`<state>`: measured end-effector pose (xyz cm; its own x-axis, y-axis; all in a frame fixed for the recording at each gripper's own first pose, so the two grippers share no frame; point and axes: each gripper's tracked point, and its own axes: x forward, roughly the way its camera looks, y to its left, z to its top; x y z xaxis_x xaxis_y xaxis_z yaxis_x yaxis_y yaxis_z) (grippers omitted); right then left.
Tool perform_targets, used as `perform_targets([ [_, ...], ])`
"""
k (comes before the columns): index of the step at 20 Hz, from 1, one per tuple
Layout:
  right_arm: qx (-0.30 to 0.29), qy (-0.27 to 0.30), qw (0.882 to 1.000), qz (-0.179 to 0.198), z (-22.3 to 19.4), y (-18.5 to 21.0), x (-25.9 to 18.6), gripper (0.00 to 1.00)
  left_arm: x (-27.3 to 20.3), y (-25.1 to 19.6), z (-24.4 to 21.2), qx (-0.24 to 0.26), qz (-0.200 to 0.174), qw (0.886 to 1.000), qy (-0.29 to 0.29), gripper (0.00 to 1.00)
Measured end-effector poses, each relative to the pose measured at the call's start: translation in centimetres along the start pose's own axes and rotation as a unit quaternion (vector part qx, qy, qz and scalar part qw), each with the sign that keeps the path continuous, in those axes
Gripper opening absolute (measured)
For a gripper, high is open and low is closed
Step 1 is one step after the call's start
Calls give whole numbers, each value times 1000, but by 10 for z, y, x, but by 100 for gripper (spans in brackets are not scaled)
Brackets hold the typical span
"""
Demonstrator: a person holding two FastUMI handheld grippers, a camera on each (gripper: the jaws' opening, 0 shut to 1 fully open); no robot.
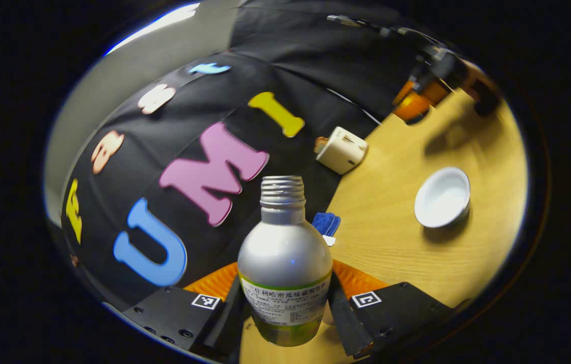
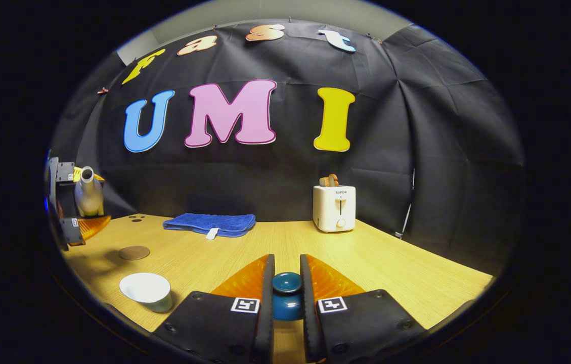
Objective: Open the teacup lid with one hand, grasp the water bottle and pour water into the teacup with the other hand; after pouring, place the water bottle on the coaster and then close the teacup lid.
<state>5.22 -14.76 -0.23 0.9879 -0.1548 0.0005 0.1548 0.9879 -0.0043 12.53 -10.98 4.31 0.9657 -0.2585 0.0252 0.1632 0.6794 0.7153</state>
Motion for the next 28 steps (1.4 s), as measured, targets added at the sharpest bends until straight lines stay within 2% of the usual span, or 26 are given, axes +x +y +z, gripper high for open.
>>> perform_targets([
  [2,0,0,1000,0,0,0,-1,27,13,11,-3,-123,8,992,6,79],
  [5,0,0,1000,0,0,0,-1,27,32,26,-15,-277,15,961,-4,80],
  [7,0,0,1000,0,0,0,-1,27,39,37,-30,-341,20,940,-9,79],
  [9,0,0,1000,0,0,0,-1,27,49,41,-45,-378,24,926,-12,80],
  [12,0,0,1000,0,0,0,-1,27,57,31,-58,-412,8,911,-1,79],
  [14,0,0,1000,0,0,0,-1,27,62,25,-65,-419,2,908,4,80],
  [16,0,0,1000,0,0,0,-1,27,61,23,-66,-415,-1,910,8,80],
  [19,0,0,1000,0,0,0,-1,27,63,21,-65,-390,3,921,14,81],
  [22,0,0,1000,0,0,0,-1,27,64,17,-71,-399,-3,917,21,82],
  [24,0,0,1000,0,0,0,-1,27,63,16,-76,-393,10,919,30,82],
  [28,0,0,1000,-1,0,0,-1,27,63,9,-76,-380,-3,925,28,84],
])
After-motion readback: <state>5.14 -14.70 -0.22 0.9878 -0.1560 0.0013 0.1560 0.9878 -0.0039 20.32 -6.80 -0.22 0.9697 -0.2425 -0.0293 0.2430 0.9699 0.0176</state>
